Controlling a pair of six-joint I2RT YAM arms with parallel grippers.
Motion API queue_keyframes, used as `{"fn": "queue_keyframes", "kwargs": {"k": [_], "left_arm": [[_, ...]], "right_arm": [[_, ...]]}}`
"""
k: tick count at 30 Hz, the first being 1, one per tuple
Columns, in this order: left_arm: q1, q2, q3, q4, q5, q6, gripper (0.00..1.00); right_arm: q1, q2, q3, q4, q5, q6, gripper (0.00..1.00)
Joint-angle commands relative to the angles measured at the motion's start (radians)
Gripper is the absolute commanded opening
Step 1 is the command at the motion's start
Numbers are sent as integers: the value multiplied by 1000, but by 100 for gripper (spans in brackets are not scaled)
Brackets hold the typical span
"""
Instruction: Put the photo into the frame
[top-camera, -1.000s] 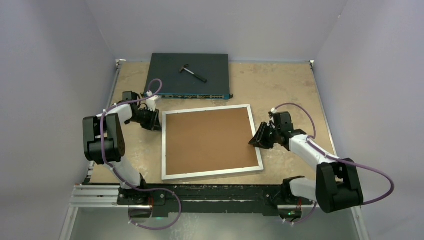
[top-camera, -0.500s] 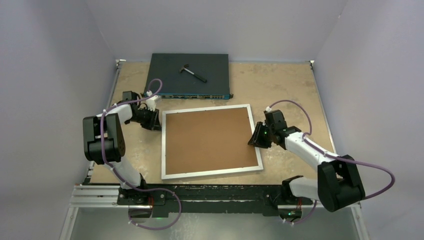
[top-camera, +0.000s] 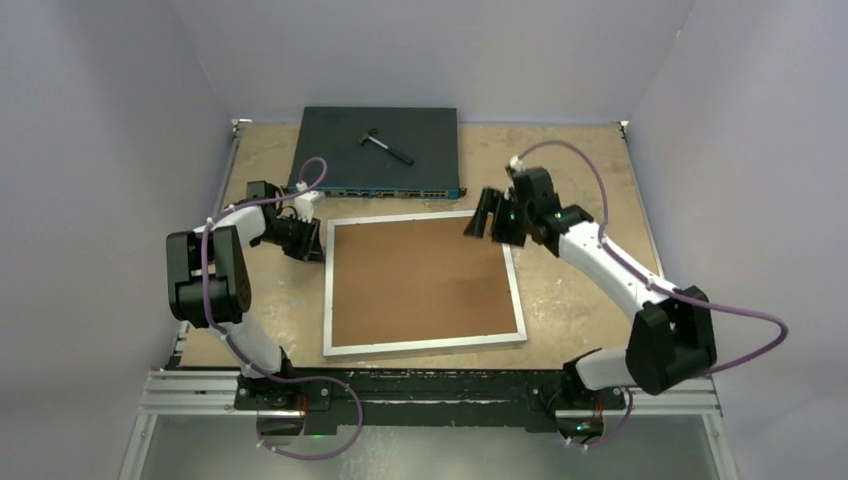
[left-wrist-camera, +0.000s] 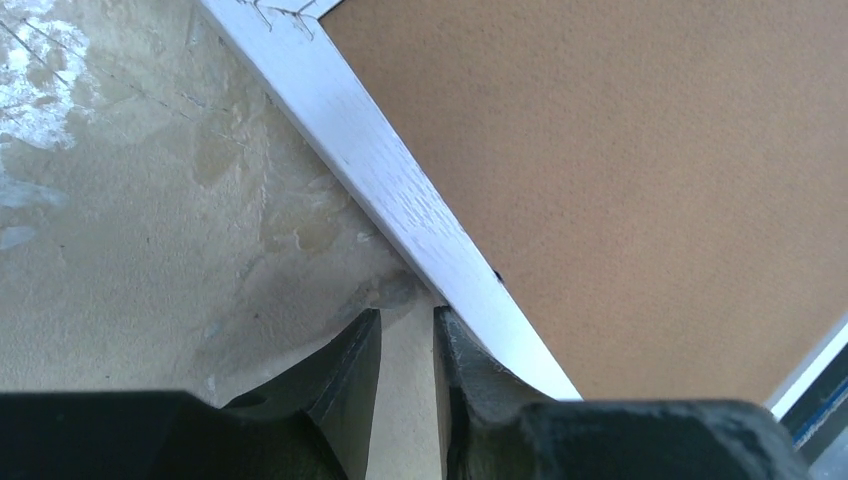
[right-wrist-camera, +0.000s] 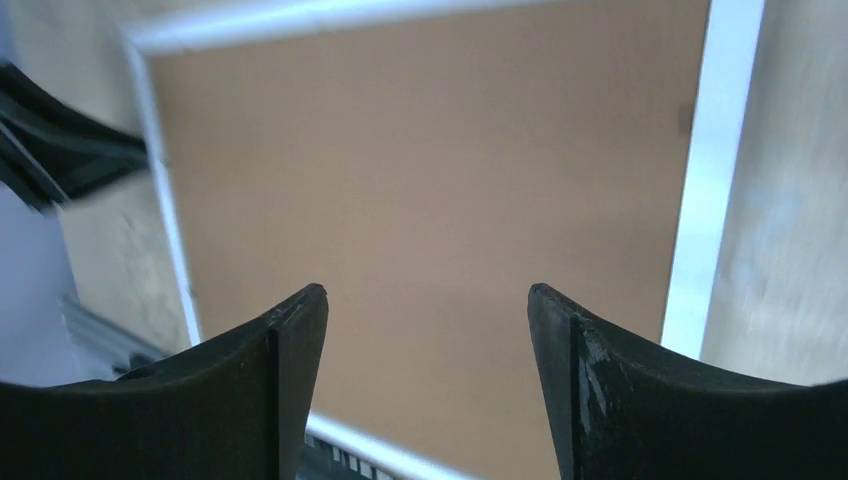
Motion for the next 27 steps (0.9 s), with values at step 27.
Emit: {"fn": "queue_keyframes", "kwargs": {"k": [27], "left_arm": [[-5, -157, -59, -225, -54, 262, 50]], "right_arm": [[-76, 639, 400, 337, 48, -357, 69]]}}
